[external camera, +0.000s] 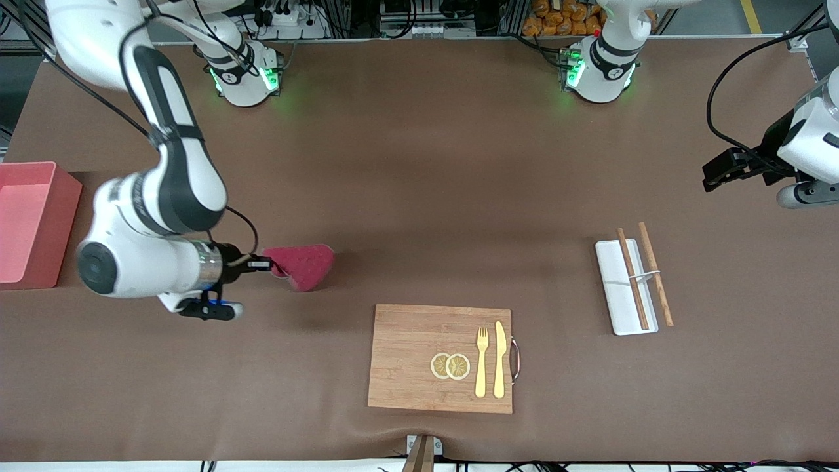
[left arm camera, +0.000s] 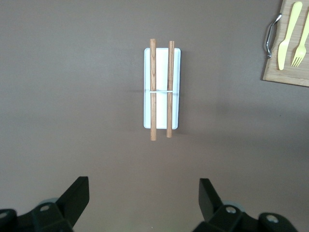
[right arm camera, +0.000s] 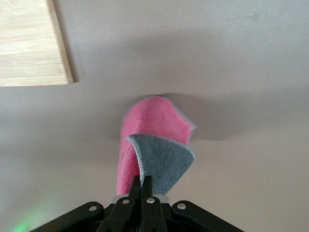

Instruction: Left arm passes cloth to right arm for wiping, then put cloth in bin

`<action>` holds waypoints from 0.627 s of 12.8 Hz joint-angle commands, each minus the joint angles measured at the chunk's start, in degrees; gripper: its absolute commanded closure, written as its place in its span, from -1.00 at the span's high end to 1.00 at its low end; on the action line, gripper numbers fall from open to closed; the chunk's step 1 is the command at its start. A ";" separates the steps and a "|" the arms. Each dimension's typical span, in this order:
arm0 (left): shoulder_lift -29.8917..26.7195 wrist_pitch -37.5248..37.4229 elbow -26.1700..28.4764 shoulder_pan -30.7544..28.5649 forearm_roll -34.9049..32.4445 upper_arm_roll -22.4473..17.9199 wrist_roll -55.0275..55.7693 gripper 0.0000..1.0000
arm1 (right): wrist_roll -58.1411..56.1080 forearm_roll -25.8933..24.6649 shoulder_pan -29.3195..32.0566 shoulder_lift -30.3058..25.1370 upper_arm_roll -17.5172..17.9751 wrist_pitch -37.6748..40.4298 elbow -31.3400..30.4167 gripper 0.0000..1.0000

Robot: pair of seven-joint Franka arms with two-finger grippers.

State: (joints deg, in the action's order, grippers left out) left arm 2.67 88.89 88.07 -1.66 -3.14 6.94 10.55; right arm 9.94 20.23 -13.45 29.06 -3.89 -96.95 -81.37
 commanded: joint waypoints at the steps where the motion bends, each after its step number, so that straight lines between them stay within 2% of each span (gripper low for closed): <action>1: 0.15 1.37 0.17 -0.19 0.77 -0.08 -1.06 1.00 | -0.18 0.60 2.19 -6.54 -0.59 3.24 -1.43 -1.00; 3: -0.38 1.28 0.17 -0.19 0.77 0.18 -1.14 1.00 | -1.05 -0.97 5.61 -10.06 -0.59 6.84 -1.34 -1.00; 5: -0.56 1.28 0.17 -0.19 0.85 0.36 -1.15 1.00 | -5.34 -4.83 8.51 -12.96 -0.68 10.71 -1.34 -1.00; 8: -0.64 0.85 0.17 -0.19 0.85 0.36 -1.15 1.00 | -14.91 -8.53 15.97 -13.86 -0.86 16.42 1.54 -1.00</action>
State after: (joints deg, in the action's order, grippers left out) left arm 2.88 89.90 88.09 -1.57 -3.14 7.20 10.55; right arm 0.24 13.83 -1.79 16.07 -5.47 -83.19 -81.03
